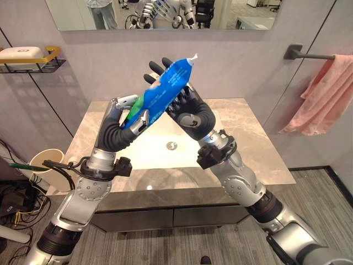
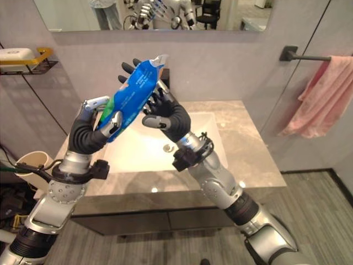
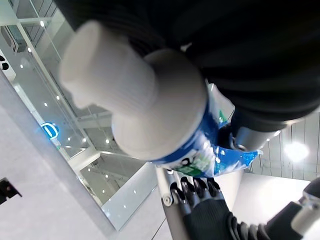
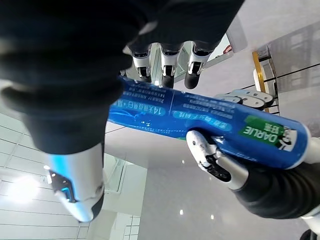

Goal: Put brush and paste in cup on sink, flatten towel.

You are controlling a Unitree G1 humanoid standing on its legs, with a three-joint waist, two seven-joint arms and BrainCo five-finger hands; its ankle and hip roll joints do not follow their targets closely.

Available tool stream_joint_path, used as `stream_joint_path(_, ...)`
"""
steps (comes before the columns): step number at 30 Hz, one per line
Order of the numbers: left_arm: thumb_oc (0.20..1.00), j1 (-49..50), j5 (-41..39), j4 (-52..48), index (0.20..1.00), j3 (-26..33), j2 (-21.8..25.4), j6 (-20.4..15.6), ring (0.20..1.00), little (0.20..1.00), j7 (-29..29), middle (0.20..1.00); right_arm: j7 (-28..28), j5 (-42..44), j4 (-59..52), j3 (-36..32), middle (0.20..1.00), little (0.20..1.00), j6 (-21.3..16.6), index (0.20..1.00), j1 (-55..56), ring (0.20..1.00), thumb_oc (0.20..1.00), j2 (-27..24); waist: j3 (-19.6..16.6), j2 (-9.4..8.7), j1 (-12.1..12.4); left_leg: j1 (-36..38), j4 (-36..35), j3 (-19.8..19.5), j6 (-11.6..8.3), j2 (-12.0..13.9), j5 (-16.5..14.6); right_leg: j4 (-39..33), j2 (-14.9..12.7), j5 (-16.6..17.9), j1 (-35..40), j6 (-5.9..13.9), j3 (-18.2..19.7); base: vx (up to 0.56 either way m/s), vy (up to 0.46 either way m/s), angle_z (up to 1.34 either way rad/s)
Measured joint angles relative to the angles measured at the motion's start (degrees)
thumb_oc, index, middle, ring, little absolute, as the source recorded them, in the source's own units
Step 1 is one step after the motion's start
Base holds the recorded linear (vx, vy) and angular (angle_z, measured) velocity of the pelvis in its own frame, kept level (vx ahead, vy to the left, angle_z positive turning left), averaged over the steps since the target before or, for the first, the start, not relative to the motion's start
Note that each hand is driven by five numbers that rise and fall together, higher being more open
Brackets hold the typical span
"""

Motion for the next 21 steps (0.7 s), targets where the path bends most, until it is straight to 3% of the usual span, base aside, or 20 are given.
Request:
stream_joint_path(14,0.200,-0.02,-2.81,2.40,0.200,-2.12,0.07,-0.07,0.200,0.200,-3.72,0.200,0.04,1.20,4.41,0.83,1.000,1.000,0.87,1.000,-0.39,1.000,1.000,2.47,-1.21,-0.16,0.02,0.48,0.00,0.60,-0.01,0.04,0.02,0.00,0.07,0.23,0.11,-0.07,0.45,0.00,-0.004,-0.02)
stream_joint_path(15,0.200,-0.01,-2.81,2.77,0.200,-2.21,0.07,-0.05,0.200,0.200,-4.13,0.200,0.02,1.20,4.73,0.86,0.887,0.887,0.91,0.887,-0.38,0.887,0.887,2.67,-1.25,-0.23,0.01,0.49,0.00,0.62,-0.01,0.05,0.02,0.00,0.07,0.24,0.10,-0.07,0.47,0.00,0.000,0.00)
stream_joint_path(16,0.200,0.05,-2.93,2.87,0.200,-2.40,0.07,-0.03,0.200,0.200,-4.31,0.200,-0.01,1.38,4.96,0.94,0.699,0.699,0.95,0.699,-0.38,0.699,0.699,2.89,-1.31,-0.32,0.02,0.46,0.00,0.62,-0.01,0.05,0.02,0.00,0.07,0.24,0.08,-0.07,0.48,0.00,0.000,0.00)
stream_joint_path(17,0.200,0.07,-3.29,2.86,0.200,-2.60,0.07,-0.03,0.200,0.200,-4.56,0.200,-0.03,2.05,5.01,1.07,0.624,0.624,0.98,0.624,-0.39,0.624,0.624,3.00,-1.38,-0.43,0.03,0.46,0.00,0.62,-0.02,0.04,0.02,0.00,0.07,0.24,0.09,-0.07,0.48,0.00,0.000,0.00)
stream_joint_path(18,0.200,0.07,-3.89,2.86,0.200,-2.60,0.07,-0.04,0.200,0.200,-4.84,0.200,-0.03,2.12,5.00,1.08,0.448,0.448,0.98,0.448,-0.39,0.448,0.448,3.14,-1.55,-0.67,0.03,0.48,0.00,0.62,-0.01,0.04,0.02,0.00,0.07,0.24,0.10,-0.07,0.48,0.00,0.000,0.00)
stream_joint_path(19,0.200,0.07,-3.95,2.85,0.200,-2.61,0.08,-0.06,0.200,0.200,-4.86,0.200,-0.13,2.12,5.02,1.08,0.363,0.363,0.98,0.363,-0.38,0.363,0.363,3.17,-1.64,-0.81,0.03,0.48,0.00,0.62,-0.01,0.04,0.02,0.00,0.08,0.24,0.10,-0.07,0.48,0.00,0.000,0.00)
stream_joint_path(21,0.200,0.16,-3.94,2.84,0.200,-2.87,0.08,-0.09,0.200,0.200,-5.23,0.200,-1.07,2.16,5.03,0.83,0.329,0.329,0.96,0.329,-0.39,0.329,0.329,3.45,-1.86,-1.14,0.03,0.49,0.00,0.61,-0.01,0.02,0.02,0.00,0.04,0.24,0.13,-0.07,0.47,0.00,0.000,0.00)
